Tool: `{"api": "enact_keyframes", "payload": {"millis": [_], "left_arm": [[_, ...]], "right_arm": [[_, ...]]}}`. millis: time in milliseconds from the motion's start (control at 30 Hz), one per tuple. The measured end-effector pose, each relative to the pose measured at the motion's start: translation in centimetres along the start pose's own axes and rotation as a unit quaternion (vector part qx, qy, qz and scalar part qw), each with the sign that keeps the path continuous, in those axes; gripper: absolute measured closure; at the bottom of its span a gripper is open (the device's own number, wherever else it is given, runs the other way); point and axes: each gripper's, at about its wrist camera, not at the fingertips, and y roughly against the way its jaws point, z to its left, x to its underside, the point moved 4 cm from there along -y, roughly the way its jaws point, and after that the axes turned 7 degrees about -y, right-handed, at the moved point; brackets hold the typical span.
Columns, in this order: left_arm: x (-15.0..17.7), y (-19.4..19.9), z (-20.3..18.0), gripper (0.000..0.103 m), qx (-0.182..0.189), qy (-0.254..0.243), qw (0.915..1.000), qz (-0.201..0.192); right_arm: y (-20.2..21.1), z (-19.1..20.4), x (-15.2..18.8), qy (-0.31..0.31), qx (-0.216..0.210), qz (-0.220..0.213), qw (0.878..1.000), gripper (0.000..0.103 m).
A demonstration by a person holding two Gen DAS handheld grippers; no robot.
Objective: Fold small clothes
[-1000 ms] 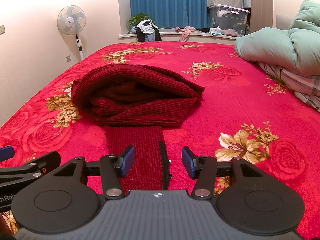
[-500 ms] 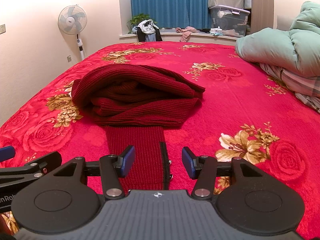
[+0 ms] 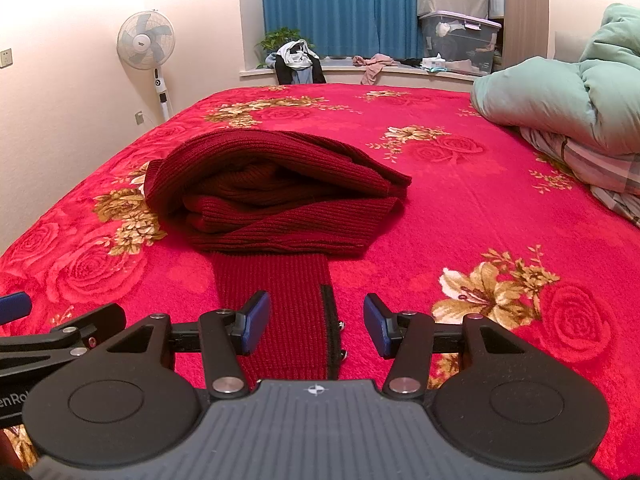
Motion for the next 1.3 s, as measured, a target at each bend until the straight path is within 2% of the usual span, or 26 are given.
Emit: {"api": "enact_keyframes", "payload": {"millis": [367,433,500,600,633,767,900,933,1000,1067,1133,1200,1267,1300], "left_arm": [[0.0,0.2,-0.1,0.001,0.002,0.001,1.0000,-0.004],[-0.1,0.4,-0.1,0.009,0.005,-0.001,0.9999,-0.010],[-0.2,0.6,0.0,0.032,0.008,-0.008,0.9998,-0.019],[-0.5,0.5,0.6,0.051,0.006,-0.012,0.9995,-0.029],[-0.6,0.4,0.8,0.053,0.004,-0.011,0.9995,-0.031],[-0.5,-0.5,2.0,0.053,-0.009,0.003,0.9997,-0.020],[-0.4,-1.5,2.8,0.053,-0.010,0.001,0.9999,-0.009],[-0.4,-1.8,2.9,0.053,-0.016,-0.008,0.9998,-0.009],[-0.8,-2.5,3.2,0.053,-0.020,-0.022,0.9995,-0.008],[-1.8,-3.7,3.3,0.051,-0.010,-0.031,0.9995,-0.006],[-3.3,-5.3,3.3,0.043,-0.006,-0.034,0.9994,-0.009],[-5.4,-7.5,3.2,0.023,-0.007,-0.028,0.9996,-0.008],[-8.1,-10.2,2.7,0.017,0.007,-0.017,0.9998,-0.004],[-9.4,-11.5,2.3,0.017,0.013,-0.012,0.9998,-0.001]], "right_arm": [[0.1,0.2,-0.1,-0.002,-0.005,-0.001,1.000,0.050],[0.4,0.1,-0.5,-0.008,-0.009,-0.007,1.000,0.050],[1.1,-0.5,-1.6,-0.029,-0.020,-0.020,0.999,0.050],[1.9,-1.5,-4.3,-0.047,-0.035,-0.045,0.997,0.050],[2.0,-1.8,-5.4,-0.047,-0.039,-0.055,0.997,0.050],[0.9,-3.2,-9.7,-0.047,-0.041,-0.089,0.994,0.050],[-1.2,-5.3,-11.2,-0.059,-0.045,-0.112,0.991,0.054],[-1.7,-5.8,-11.0,-0.065,-0.049,-0.112,0.990,0.056],[-3.2,-6.9,-10.8,-0.091,-0.039,-0.082,0.992,0.061],[-3.7,-7.6,-11.4,-0.113,-0.052,-0.082,0.989,0.062],[-4.1,-7.8,-12.0,-0.112,-0.051,-0.085,0.989,0.062],[-4.4,-8.4,-12.4,-0.122,-0.052,-0.086,0.987,0.062],[-4.9,-9.0,-12.5,-0.136,-0.052,-0.078,0.986,0.062],[-5.3,-9.3,-12.6,-0.142,-0.049,-0.073,0.986,0.062]]}}
